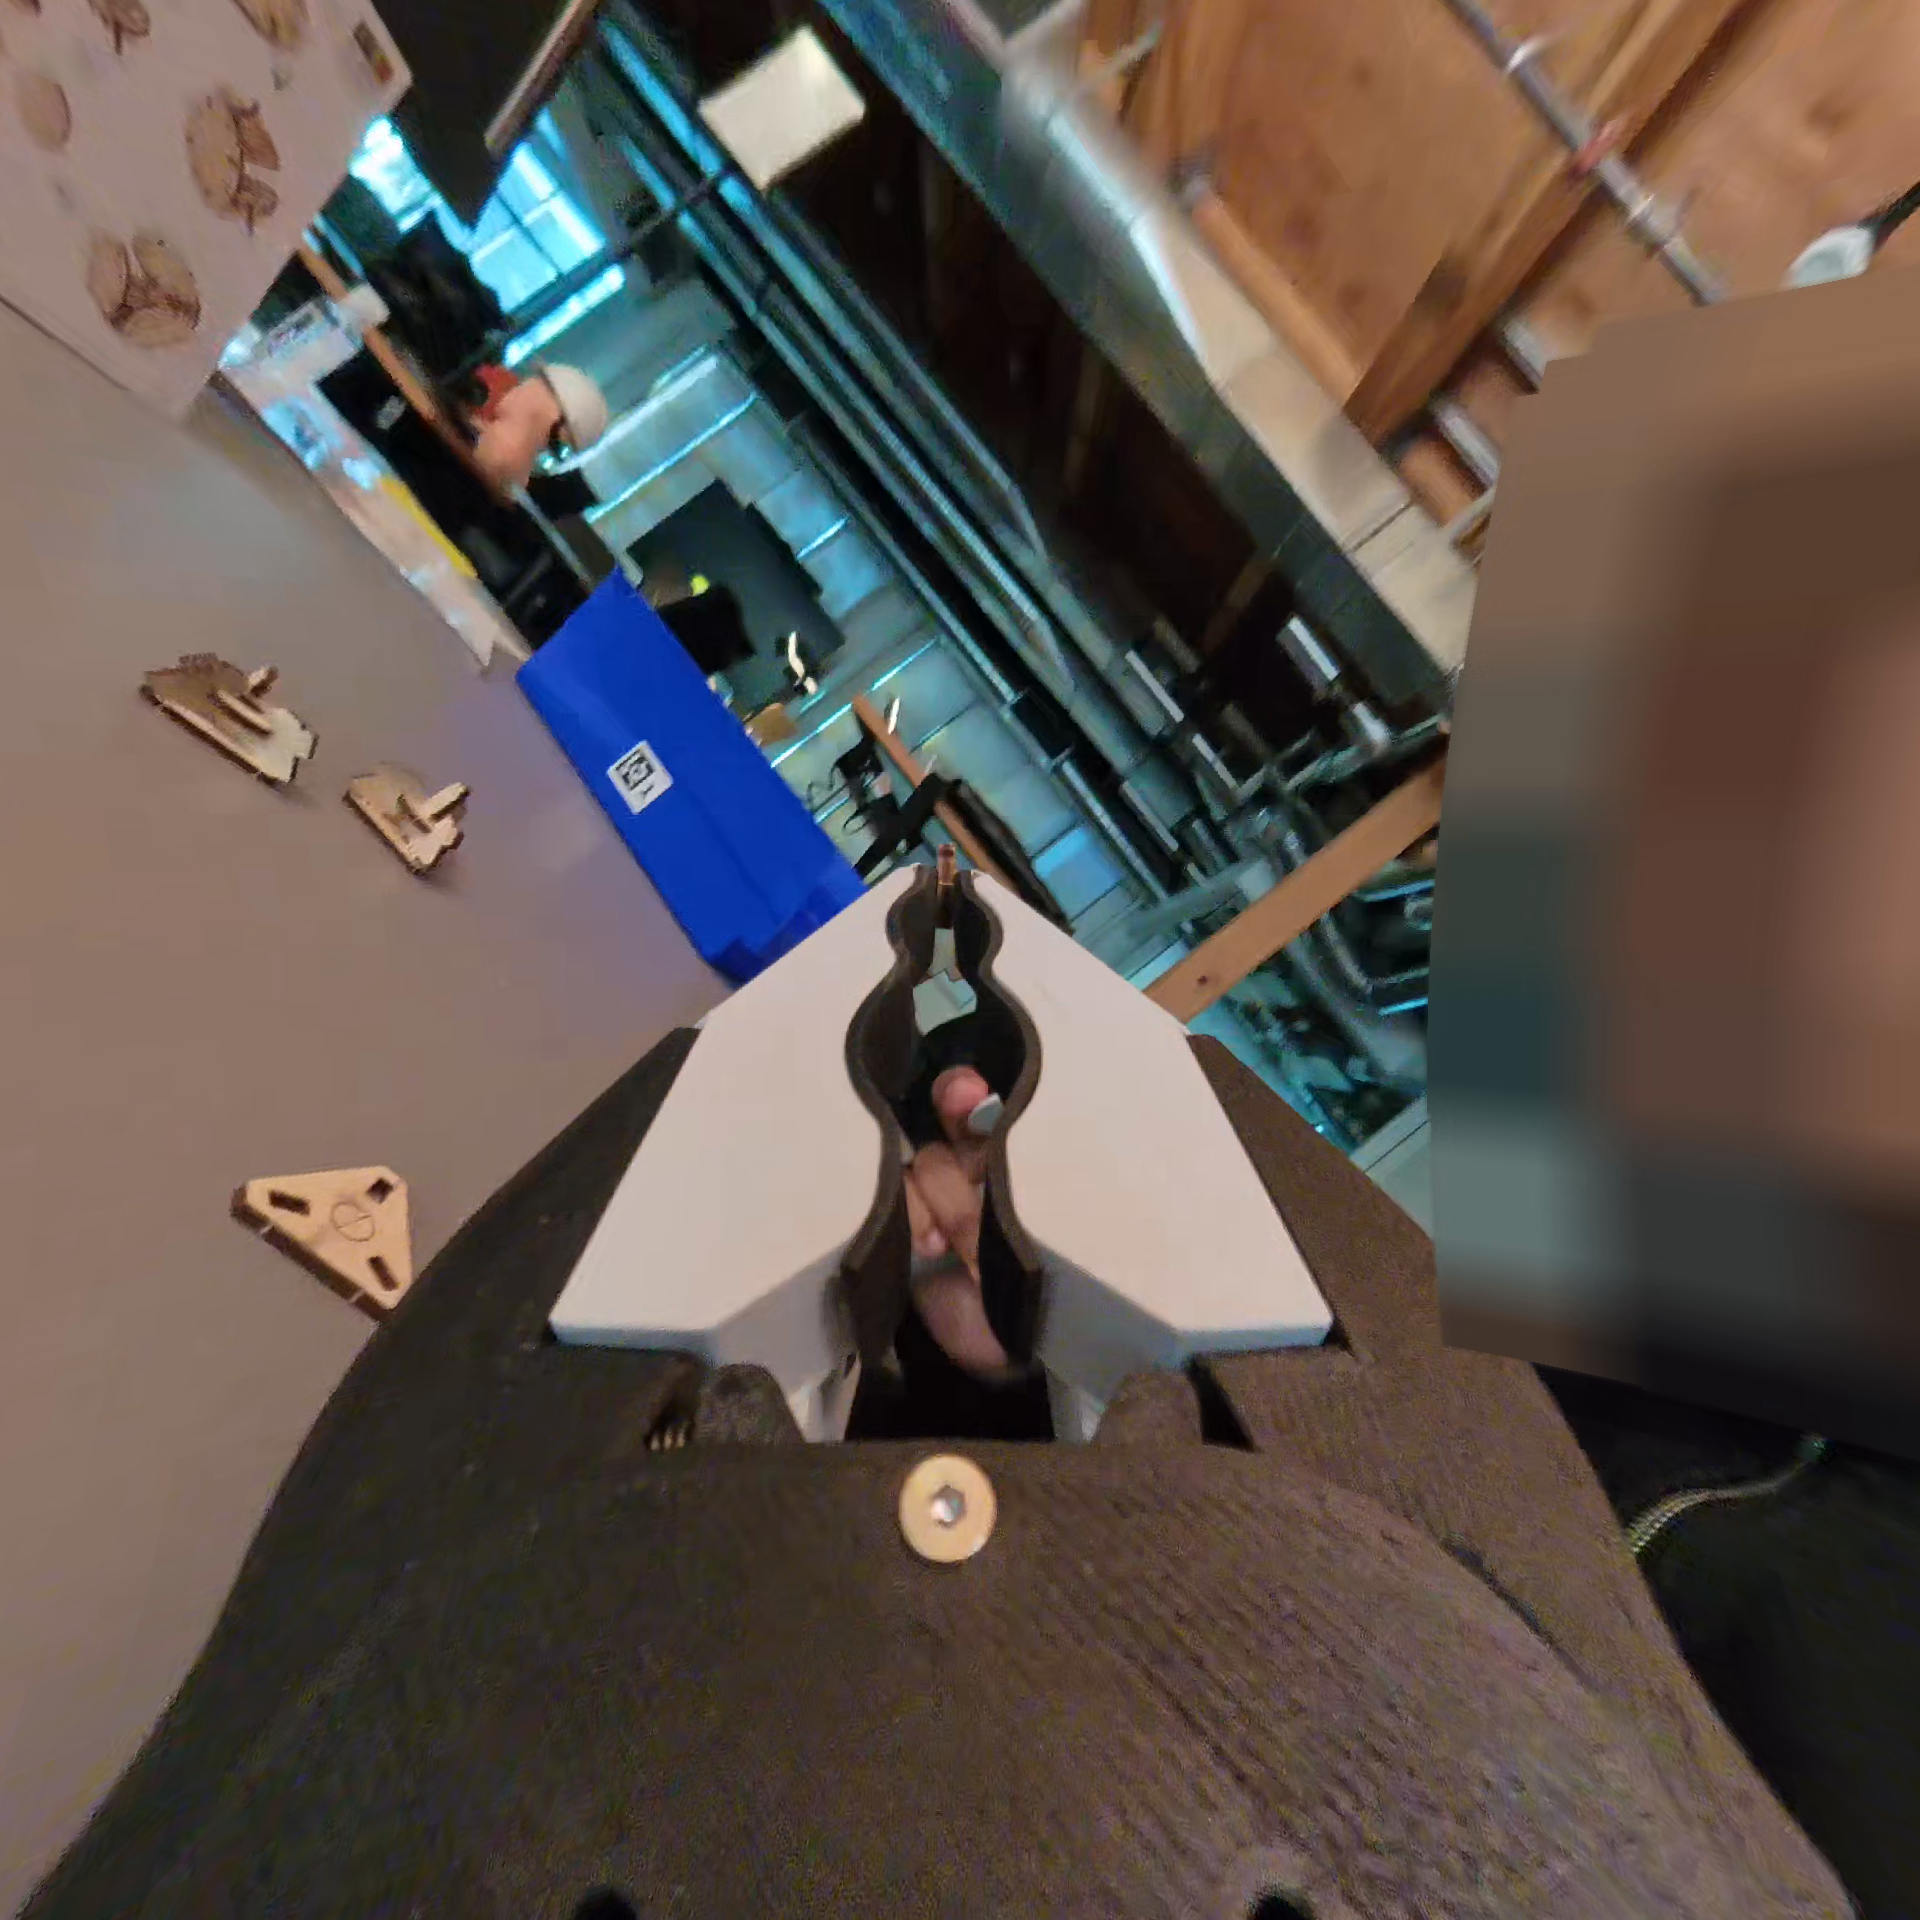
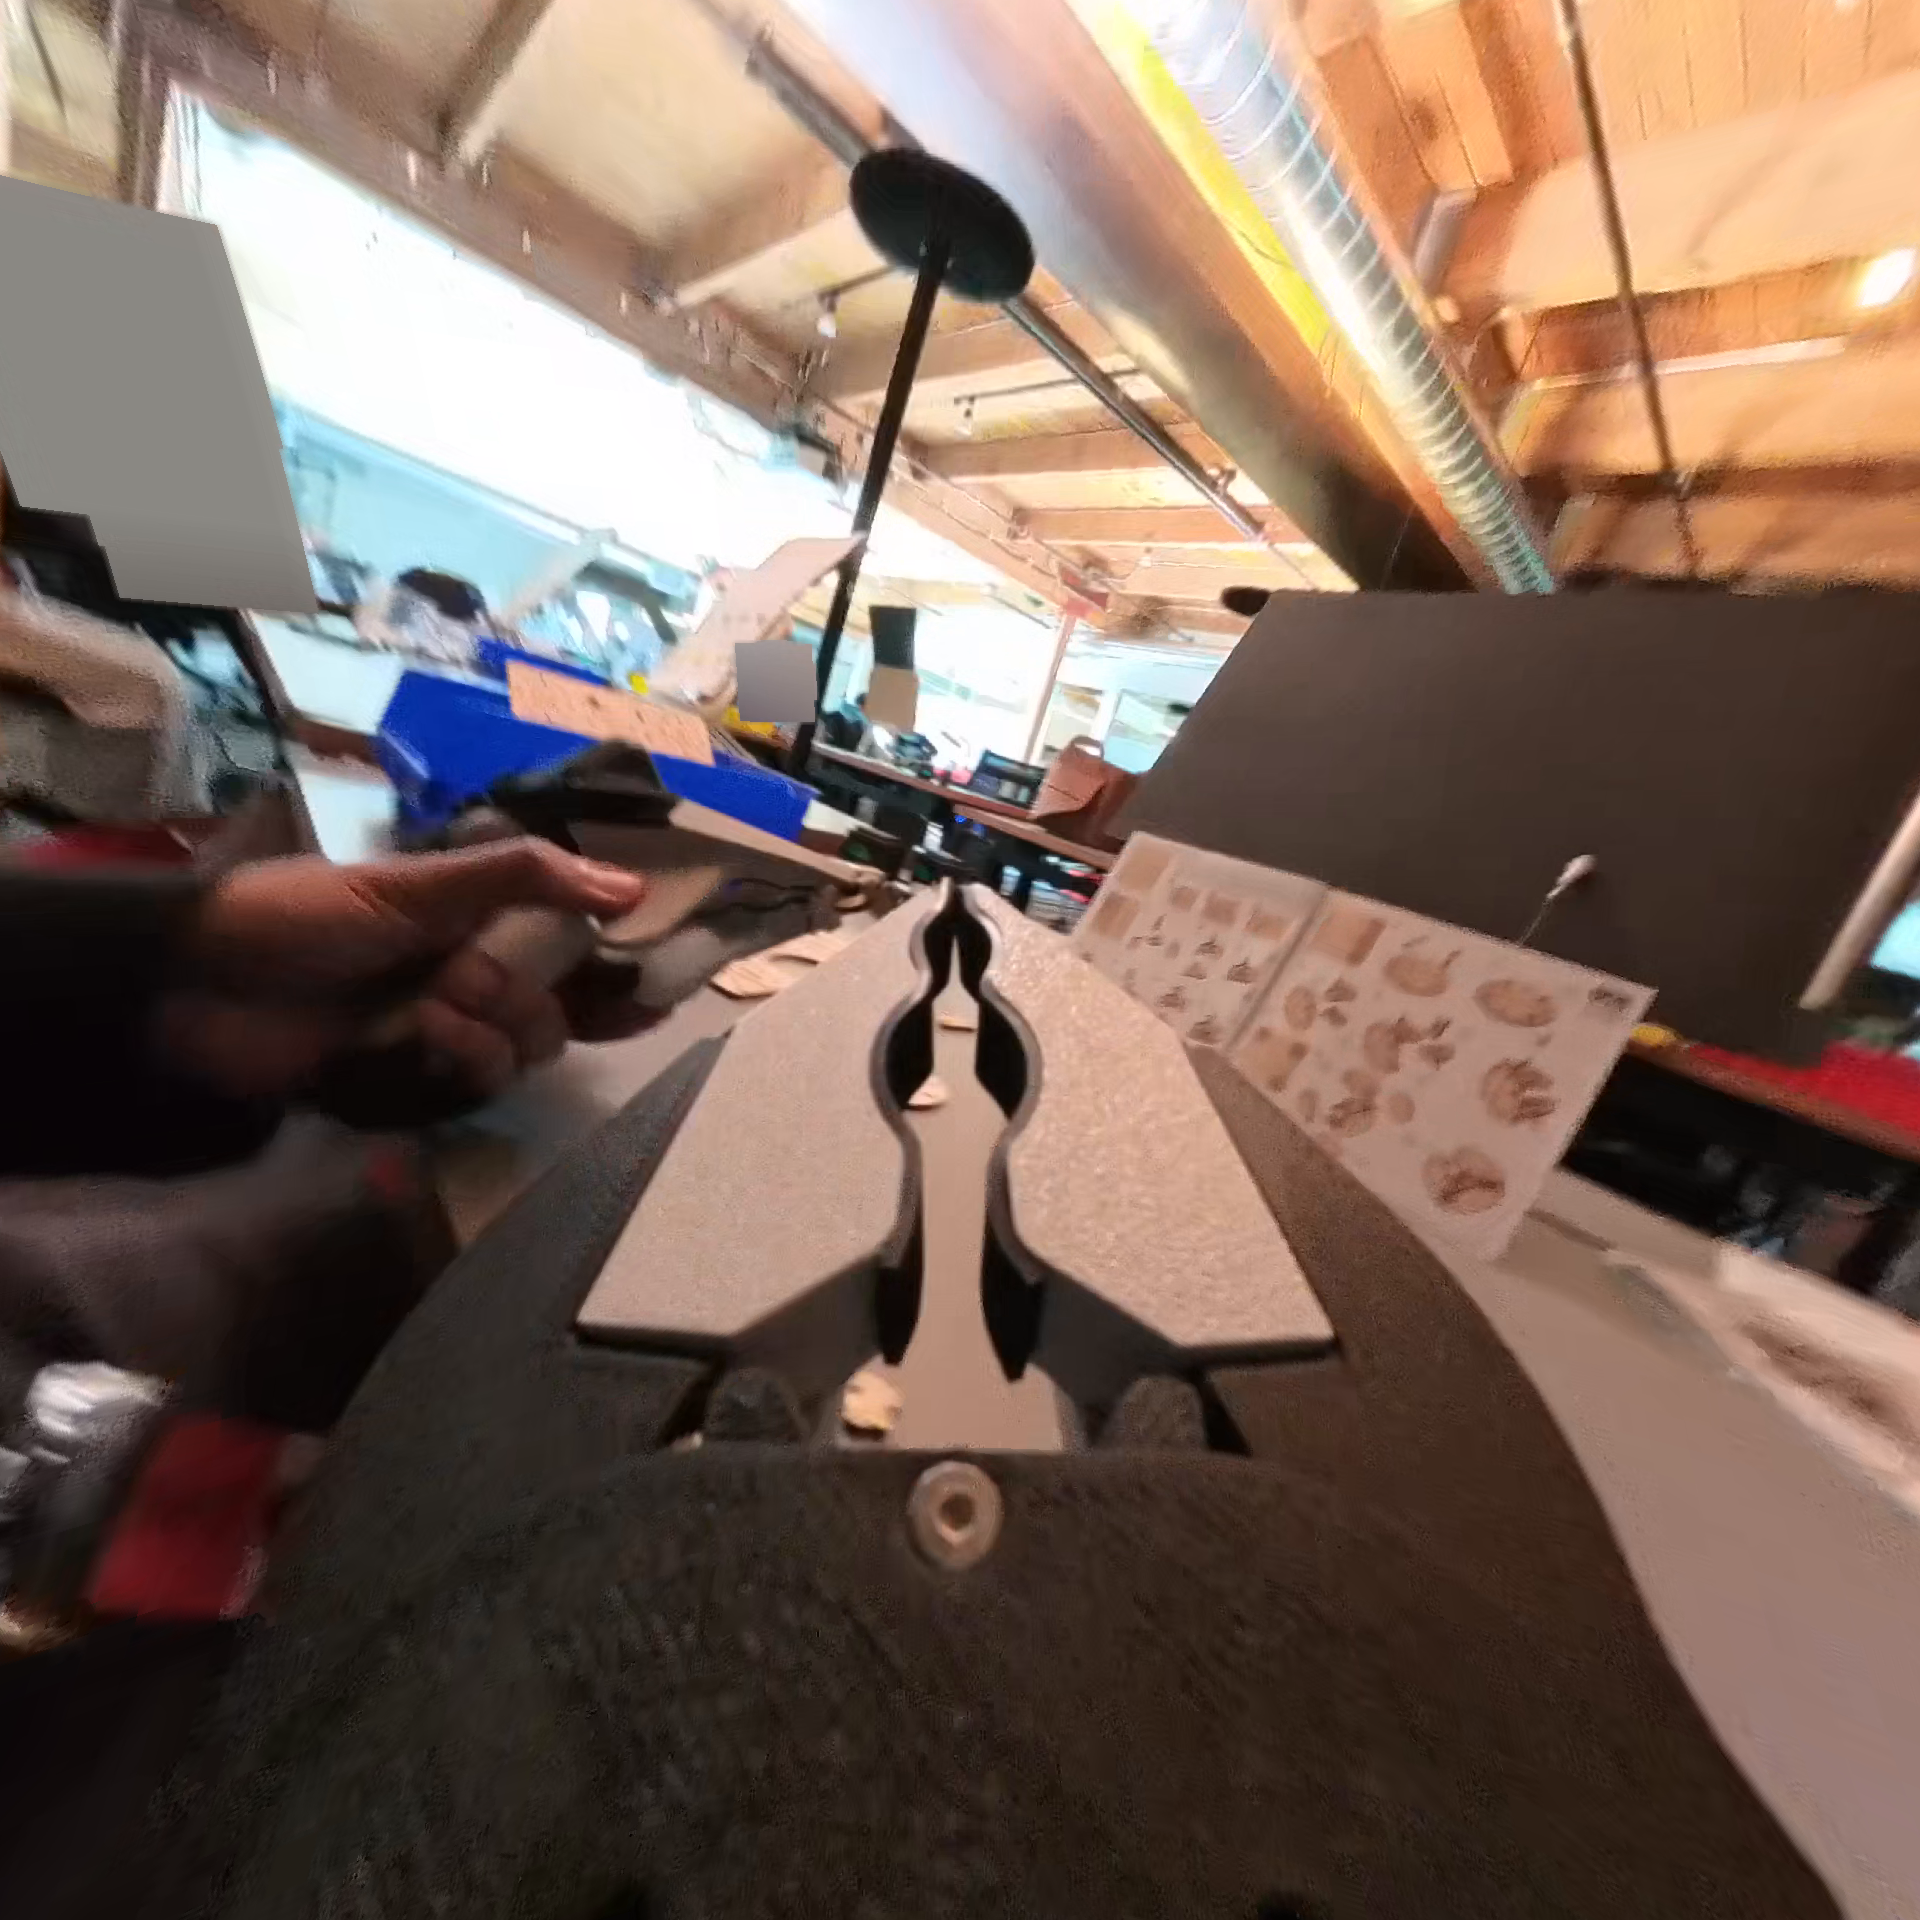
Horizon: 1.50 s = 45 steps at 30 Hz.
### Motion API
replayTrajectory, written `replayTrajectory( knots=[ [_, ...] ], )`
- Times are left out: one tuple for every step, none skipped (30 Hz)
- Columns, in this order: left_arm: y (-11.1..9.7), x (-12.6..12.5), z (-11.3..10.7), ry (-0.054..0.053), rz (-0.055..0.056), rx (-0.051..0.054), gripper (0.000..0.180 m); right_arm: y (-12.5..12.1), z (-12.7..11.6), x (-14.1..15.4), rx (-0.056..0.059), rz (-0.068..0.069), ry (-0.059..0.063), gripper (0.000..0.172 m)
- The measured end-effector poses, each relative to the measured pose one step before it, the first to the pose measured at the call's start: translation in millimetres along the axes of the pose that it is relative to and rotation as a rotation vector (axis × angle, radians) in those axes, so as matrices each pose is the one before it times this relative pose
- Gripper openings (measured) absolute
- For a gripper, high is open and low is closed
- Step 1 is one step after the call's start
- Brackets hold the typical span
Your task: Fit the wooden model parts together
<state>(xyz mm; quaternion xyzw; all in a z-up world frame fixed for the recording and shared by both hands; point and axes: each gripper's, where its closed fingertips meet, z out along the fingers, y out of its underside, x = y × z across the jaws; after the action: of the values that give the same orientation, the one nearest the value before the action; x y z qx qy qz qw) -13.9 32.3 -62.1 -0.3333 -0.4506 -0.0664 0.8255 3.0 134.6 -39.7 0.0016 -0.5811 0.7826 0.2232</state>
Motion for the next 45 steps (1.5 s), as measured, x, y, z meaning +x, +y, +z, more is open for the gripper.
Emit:
replayTrajectory(
  knots=[
    [-0.94,3.46,-1.16,0.0148,-0.0057,0.0171,0.003,-0.24,2.82,-5.15,-0.0131,0.0833,-0.0194,0.000],
    [0.53,4.40,0.37,0.0151,0.0020,0.0107,0.003,0.10,3.44,-5.71,-0.0134,0.0855,-0.0257,0.001],
    [1.41,4.91,1.51,0.0148,0.0050,0.0066,0.003,-0.61,2.87,-4.80,-0.0026,0.0848,-0.0239,0.005],
    [2.06,5.46,2.68,0.0177,0.0055,0.0047,0.002,-0.62,2.03,-2.92,0.0059,0.0856,-0.0186,0.007],
    [3.25,5.64,3.45,0.0194,0.0019,-0.0001,0.003,0.19,1.29,-0.73,0.0063,0.0847,-0.0133,0.008],
    [4.68,5.10,4.33,0.0178,-0.0003,-0.0054,0.003,1.07,0.71,0.84,0.0043,0.0809,-0.0113,0.008],
    [5.96,4.53,4.74,0.0181,-0.0032,-0.0105,0.003,1.22,0.31,1.24,0.0018,0.0743,-0.0147,0.009],
    [6.70,3.55,4.86,0.0158,-0.0047,-0.0129,0.003,1.23,0.29,1.22,-0.0012,0.0662,-0.0173,0.009],
    [6.39,2.91,4.66,0.0150,-0.0014,-0.0085,0.003,1.17,0.22,0.35,-0.0034,0.0564,-0.0230,0.010],
    [4.80,3.61,4.01,0.0225,0.0056,0.0011,0.003,0.88,0.20,-0.83,-0.0040,0.0485,-0.0280,0.010],
    [3.47,1.99,3.38,0.0135,0.0075,0.0069,0.003,0.34,0.04,-0.80,-0.0017,0.0418,-0.0239,0.009],
    [3.43,0.53,2.95,0.0046,0.0036,0.0029,0.003,-0.49,-0.21,-0.19,0.0046,0.0338,-0.0153,0.009],
    [3.58,0.54,2.64,0.0069,-0.0029,-0.0042,0.003,-1.67,-0.76,-0.08,0.0119,0.0252,-0.0103,0.007],
    [3.66,0.00,2.43,0.0057,-0.0098,-0.0102,0.003,-2.28,-0.93,-0.23,0.0151,0.0177,-0.0075,0.006],
    [3.88,-0.16,2.24,0.0055,-0.0116,-0.0130,0.003,-2.04,-0.99,-0.12,0.0119,0.0113,-0.0050,0.005],
    [3.28,-0.09,1.80,0.0041,-0.0101,-0.0081,0.003,-1.17,-0.66,-0.07,0.0050,0.0053,-0.0021,0.004],
    [2.71,-0.09,1.56,0.0025,-0.0058,-0.0021,0.003,-0.37,-0.36,0.25,-0.0007,0.0012,0.0001,0.004],
    [2.42,-0.03,1.44,0.0019,-0.0042,-0.0024,0.003,0.15,0.06,0.31,-0.0037,-0.0001,0.0005,0.005],
    [2.46,0.19,1.39,0.0031,-0.0034,-0.0059,0.003,0.31,-0.04,0.47,-0.0035,0.0007,0.0004,0.006],
    [1.84,0.59,1.37,0.0053,-0.0020,-0.0047,0.003,0.13,-0.30,0.86,-0.0016,0.0026,0.0028,0.007],
    [1.26,0.43,1.08,0.0040,-0.0007,-0.0027,0.003,-0.12,-0.41,0.88,0.0010,0.0050,0.0027,0.007],
    [1.47,-0.11,0.98,-0.0004,0.0002,-0.0061,0.003,-0.70,-0.51,0.26,0.0039,0.0077,-0.0022,0.007],
    [1.42,-0.27,0.87,-0.0017,0.0029,-0.0060,0.003,-0.78,-0.50,-0.13,0.0045,0.0095,-0.0050,0.006],
    [1.25,-0.09,0.70,-0.0012,0.0043,-0.0037,0.003,-0.65,-0.36,-0.02,0.0029,0.0090,-0.0040,0.004],
    [0.52,0.20,0.63,0.0004,0.0024,-0.0003,0.003,-0.26,-0.27,0.10,0.0006,0.0055,-0.0025,0.003],
    [0.45,-0.46,0.43,-0.0029,0.0019,-0.0004,0.003,-0.06,-0.31,0.13,-0.0009,0.0023,-0.0014,0.002],
    [0.11,-0.21,0.15,-0.0011,0.0030,0.0002,0.003,-0.03,-0.19,0.10,-0.0004,0.0019,-0.0013,0.000],
    [0.14,0.06,0.06,0.0010,0.0022,-0.0008,0.003,-0.07,-0.17,-0.06,-0.0002,0.0029,-0.0020,0.000],
    [-0.13,0.14,0.01,0.0003,0.0004,-0.0003,0.003,0.05,0.05,0.07,-0.0010,0.0039,-0.0022,0.000],
    [-0.08,0.34,0.00,0.0011,0.0023,-0.0011,0.003,0.00,0.10,-0.21,-0.0009,0.0040,-0.0031,0.000],
    [-0.03,0.38,-0.03,0.0002,0.0039,-0.0015,0.003,0.02,0.13,-0.30,0.0003,0.0026,-0.0037,0.000],
    [0.22,0.17,0.05,-0.0011,0.0044,-0.0023,0.003,-0.14,-0.09,-0.13,0.0011,0.0007,-0.0024,0.000],
    [0.11,0.22,0.00,-0.0015,0.0048,-0.0021,0.003,-0.01,-0.11,-0.14,0.0015,0.0003,-0.0018,0.000],
    [0.06,0.16,0.00,-0.0009,0.0040,-0.0014,0.003,-0.23,0.03,-0.16,0.0021,0.0033,-0.0024,0.000],
    [0.02,0.04,-0.10,-0.0001,0.0020,-0.0011,0.003,-0.46,0.00,-0.05,0.0039,0.0085,-0.0034,0.000],
    [0.14,-0.20,-0.23,-0.0011,0.0006,-0.0008,0.003,-0.98,-0.22,0.20,0.0069,0.0129,-0.0034,0.000],
    [0.36,-0.31,-0.19,-0.0020,0.0007,-0.0007,0.002,-1.09,-0.27,0.51,0.0074,0.0139,-0.0032,0.000],
    [0.45,-0.48,-0.26,-0.0009,-0.0008,-0.0004,0.002,-0.63,-0.26,0.47,0.0038,0.0115,-0.0036,0.000],
    [-0.02,-0.18,-0.20,0.0010,-0.0025,0.0016,0.002,0.13,-0.06,0.27,-0.0007,0.0067,-0.0037,0.000],
    [-0.33,-0.35,-0.34,-0.0006,-0.0024,0.0018,0.002,0.51,0.14,0.31,-0.0039,0.0014,-0.0012,0.000],
    [-0.07,-0.42,-0.20,-0.0021,0.0006,-0.0021,0.002,0.42,0.08,0.38,-0.0046,-0.0023,0.0010,0.000],
    [0.11,0.02,-0.02,-0.0002,0.0030,-0.0035,0.002,0.15,0.06,-0.01,-0.0034,-0.0037,-0.0002,0.000],
    [0.27,0.36,0.26,-0.0013,0.0055,-0.0026,0.002,-0.27,-0.09,-0.30,-0.0011,-0.0023,-0.0020,0.000],
    [0.18,0.34,0.46,-0.0027,0.0080,-0.0027,0.002,-0.45,-0.16,-0.32,0.0016,0.0006,-0.0026,0.000],
    [0.25,0.40,0.45,-0.0019,0.0076,-0.0035,0.002,-0.48,-0.22,-0.30,0.0025,0.0032,-0.0035,0.000]
  ],
)
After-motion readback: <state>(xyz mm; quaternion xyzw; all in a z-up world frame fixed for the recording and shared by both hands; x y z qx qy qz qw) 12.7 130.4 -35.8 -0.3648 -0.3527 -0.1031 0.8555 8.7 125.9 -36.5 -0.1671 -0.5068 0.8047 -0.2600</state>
